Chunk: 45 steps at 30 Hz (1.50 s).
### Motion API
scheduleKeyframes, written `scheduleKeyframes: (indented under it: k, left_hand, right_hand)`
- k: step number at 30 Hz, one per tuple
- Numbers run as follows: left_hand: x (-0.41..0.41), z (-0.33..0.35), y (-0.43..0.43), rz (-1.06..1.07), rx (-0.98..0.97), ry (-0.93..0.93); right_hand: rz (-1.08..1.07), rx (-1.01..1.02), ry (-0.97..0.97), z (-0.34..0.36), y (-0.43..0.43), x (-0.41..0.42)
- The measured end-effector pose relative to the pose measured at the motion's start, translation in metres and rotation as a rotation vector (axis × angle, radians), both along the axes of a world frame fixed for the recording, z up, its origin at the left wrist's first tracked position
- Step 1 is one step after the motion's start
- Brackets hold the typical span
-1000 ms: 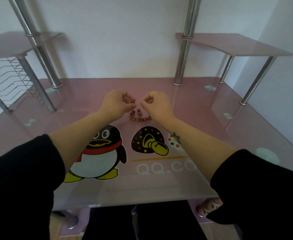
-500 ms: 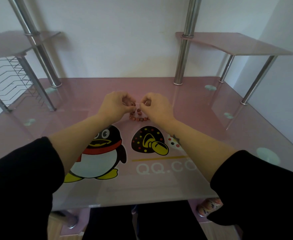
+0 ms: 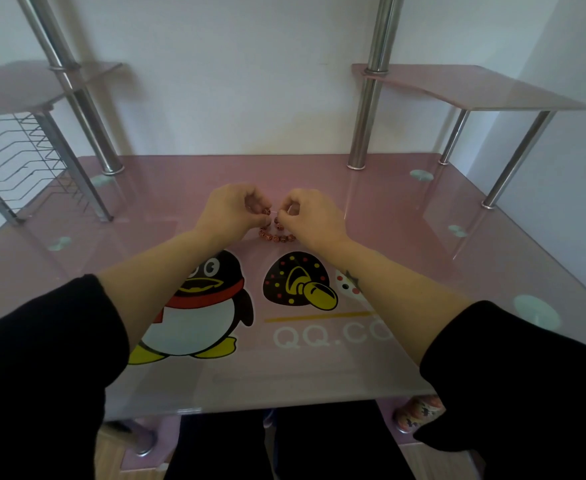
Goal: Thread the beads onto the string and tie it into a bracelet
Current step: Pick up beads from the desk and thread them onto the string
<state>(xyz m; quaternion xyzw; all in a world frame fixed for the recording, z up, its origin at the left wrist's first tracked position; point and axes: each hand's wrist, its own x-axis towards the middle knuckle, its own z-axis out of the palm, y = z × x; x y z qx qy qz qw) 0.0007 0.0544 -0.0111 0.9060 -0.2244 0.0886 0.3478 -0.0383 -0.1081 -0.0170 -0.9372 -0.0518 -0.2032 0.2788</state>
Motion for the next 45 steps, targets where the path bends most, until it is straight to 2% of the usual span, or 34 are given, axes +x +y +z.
scheduleKeyframes:
  k: [19,26,31,39,45]
  left_hand:
    - [-0.0031,0.0013,-0.0040,-0.030,-0.018,0.037]
    - [-0.0040,0.0026,-0.0040,-0.028,0.045,-0.012]
    - [-0.0058,0.0064,-0.0053,-0.042,0.070,-0.053]
    - [-0.0072,0.0071,-0.0017,-0.057,0.030,-0.085]
    - [-0.0067,0.0057,-0.0019,-0.039,0.011,-0.066]
  right_hand:
    - [0.021,0.041,0.041,0.0026,0.0016,-0.0019]
    - [0.081,0.061,0.075,0.0029,0.0010,-0.0005]
    - [0.116,0.151,0.084,0.0037,0.0002,-0.0006]
    - [0.164,0.503,0.228,0.0047,-0.0016,0.0028]
    - [0.181,0.491,0.253,0.0062,-0.0047,0.0023]
